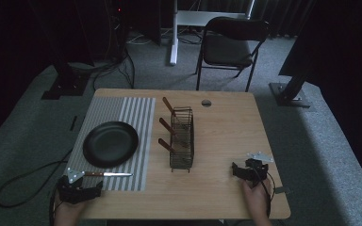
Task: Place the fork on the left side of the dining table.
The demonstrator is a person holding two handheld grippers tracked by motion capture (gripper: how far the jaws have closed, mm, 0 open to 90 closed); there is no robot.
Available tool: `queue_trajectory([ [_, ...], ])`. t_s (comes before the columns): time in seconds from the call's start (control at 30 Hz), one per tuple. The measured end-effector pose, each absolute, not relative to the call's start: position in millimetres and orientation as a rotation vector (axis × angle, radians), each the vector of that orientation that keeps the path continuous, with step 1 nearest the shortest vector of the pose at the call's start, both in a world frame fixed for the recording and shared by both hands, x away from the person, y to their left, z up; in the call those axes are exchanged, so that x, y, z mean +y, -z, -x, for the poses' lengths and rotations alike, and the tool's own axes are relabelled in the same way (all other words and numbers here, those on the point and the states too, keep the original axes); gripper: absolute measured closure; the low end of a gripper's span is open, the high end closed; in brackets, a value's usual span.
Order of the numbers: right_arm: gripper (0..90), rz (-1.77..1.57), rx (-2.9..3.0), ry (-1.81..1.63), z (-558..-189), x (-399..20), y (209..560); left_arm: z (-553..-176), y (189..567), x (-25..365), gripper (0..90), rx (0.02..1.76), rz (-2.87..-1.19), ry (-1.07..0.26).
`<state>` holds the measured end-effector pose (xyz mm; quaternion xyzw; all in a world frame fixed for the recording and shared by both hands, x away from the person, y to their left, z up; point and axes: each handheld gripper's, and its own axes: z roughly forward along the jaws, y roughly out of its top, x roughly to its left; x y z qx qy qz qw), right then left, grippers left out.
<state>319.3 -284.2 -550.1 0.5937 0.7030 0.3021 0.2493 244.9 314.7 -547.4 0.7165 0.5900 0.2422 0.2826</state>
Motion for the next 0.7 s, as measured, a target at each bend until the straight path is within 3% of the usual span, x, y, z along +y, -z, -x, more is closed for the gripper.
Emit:
queue_trajectory([
  [0.7, 12.4, -1.617, 1.915, -0.823, -319.2, -284.3, 550.1, -243.3, 544.0, 316.4, 1.3, 1.582, -1.916, -0.647],
])
